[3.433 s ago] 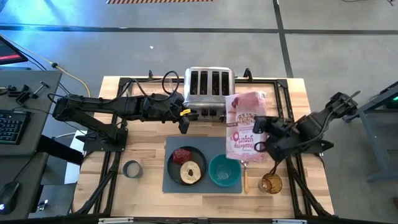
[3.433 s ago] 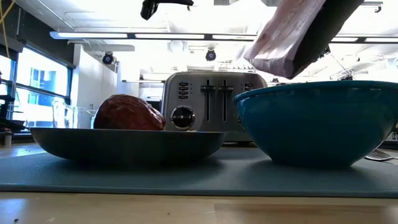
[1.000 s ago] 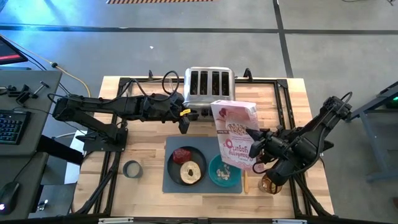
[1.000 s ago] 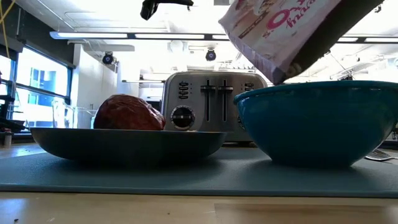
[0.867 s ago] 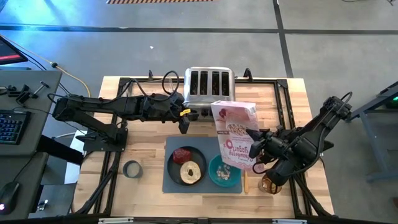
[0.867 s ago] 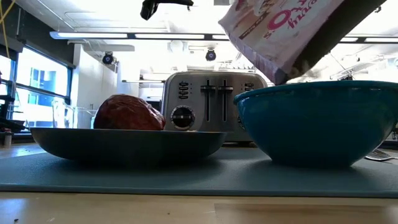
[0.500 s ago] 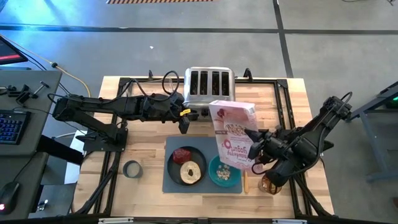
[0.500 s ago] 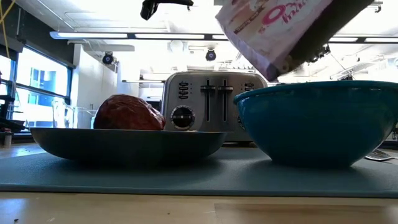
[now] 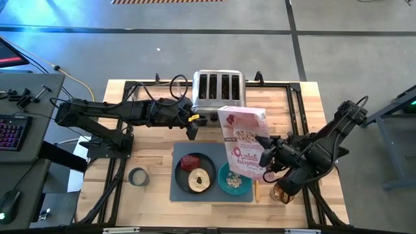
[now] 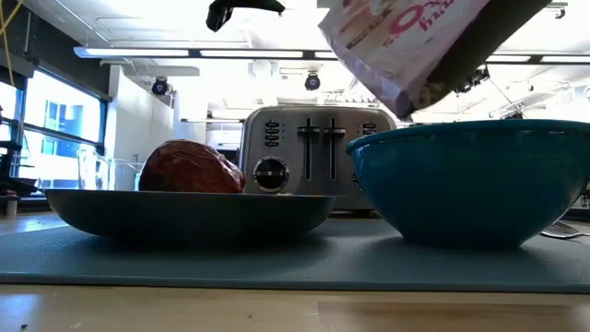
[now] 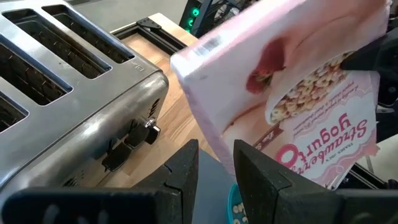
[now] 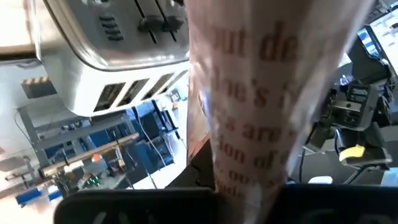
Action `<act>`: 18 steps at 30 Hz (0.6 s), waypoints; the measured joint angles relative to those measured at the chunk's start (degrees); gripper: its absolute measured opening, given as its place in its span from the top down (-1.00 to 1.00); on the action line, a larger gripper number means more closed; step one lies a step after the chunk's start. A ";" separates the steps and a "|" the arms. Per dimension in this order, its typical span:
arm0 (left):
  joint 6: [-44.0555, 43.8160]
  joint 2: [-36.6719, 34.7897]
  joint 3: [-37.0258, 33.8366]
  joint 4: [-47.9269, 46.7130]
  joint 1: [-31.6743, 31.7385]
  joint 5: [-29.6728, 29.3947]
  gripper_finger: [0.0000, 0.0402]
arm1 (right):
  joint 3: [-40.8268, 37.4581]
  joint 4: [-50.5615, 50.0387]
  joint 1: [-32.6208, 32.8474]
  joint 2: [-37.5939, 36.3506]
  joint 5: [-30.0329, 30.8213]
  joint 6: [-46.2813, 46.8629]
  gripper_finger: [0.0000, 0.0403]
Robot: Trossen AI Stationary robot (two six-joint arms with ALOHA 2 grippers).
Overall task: Arrange a breakfast setting
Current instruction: Pour the cereal from the pink cereal box into the blue bowl
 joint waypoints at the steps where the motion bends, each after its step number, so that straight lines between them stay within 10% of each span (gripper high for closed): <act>1: -0.02 0.01 0.00 -0.01 0.00 0.00 0.55 | 0.00 -0.04 0.00 0.00 -1.14 1.00 1.00; 18: -0.03 0.02 0.00 0.03 0.00 0.00 0.55 | 0.00 -4.61 -1.62 0.18 -4.32 0.37 1.00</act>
